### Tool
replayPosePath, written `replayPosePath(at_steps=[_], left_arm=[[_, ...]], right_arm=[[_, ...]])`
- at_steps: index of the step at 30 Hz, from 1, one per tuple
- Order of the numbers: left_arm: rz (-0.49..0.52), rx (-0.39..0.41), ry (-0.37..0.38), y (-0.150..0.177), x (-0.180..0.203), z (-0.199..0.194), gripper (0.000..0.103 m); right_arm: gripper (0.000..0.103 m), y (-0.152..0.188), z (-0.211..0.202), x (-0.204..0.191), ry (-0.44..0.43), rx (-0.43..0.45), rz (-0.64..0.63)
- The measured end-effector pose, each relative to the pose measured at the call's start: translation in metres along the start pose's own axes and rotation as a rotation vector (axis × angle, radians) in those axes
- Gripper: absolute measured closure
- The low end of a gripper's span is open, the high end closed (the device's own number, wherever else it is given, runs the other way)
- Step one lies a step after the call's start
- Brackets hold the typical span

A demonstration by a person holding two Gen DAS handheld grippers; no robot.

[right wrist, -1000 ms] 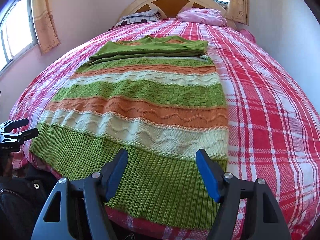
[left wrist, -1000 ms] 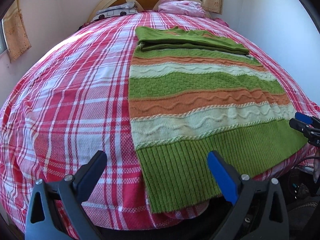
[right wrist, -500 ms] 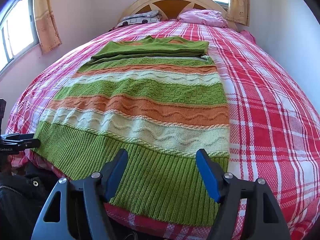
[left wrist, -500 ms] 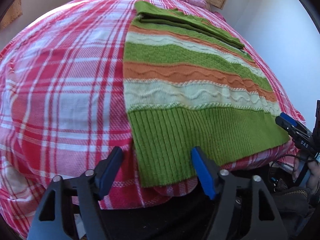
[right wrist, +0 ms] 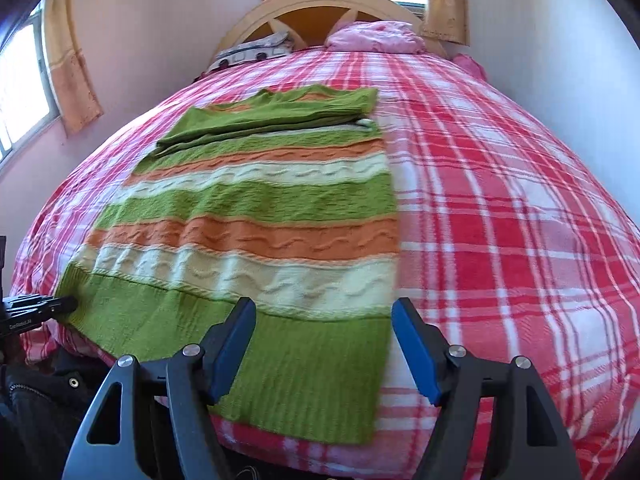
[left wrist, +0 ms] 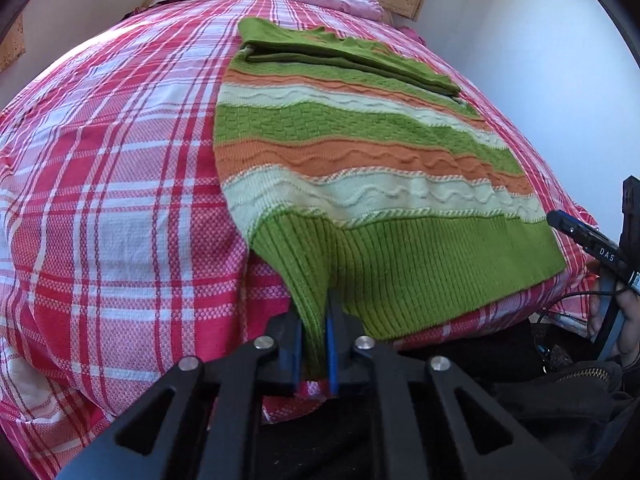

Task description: Fold small clothes

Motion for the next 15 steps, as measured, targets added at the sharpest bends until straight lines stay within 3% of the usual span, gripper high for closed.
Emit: replayPosePath(at_steps=[9, 12, 13, 15], left_arm=[[-0.021, -0.003, -0.004, -0.003, -0.006, 0.001, 0.082], [-0.026, 0.006, -0.016, -0.004, -0.008, 0.002, 0.065], [-0.031, 0.011, -0.013, -0.005, -0.009, 0.003, 0.057], [-0.053, 0.001, -0.001, -0.005, -0.013, 0.008, 0.055]], right_arm=[[0.032, 0.027, -0.003, 0.013, -0.021, -0.070, 0.028], [0.033, 0.029, -0.004, 0.008, -0.041, -0.078, 0.025], [0.036, 0.031, -0.004, 0.006, -0.046, -0.077, 0.023], [0.058, 0.031, -0.003, 0.005, -0.072, -0.066, 0.033]])
Point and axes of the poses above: each gripper's, at about its wrist camera, not at the fingertips, and z roughly the way its jaws point, x to its right, y to its underside, the point moved 1 cm from there along z, roughly the way its jaws point, and after that the axes turned 4 degrees about -z, right-handed, at the moved point
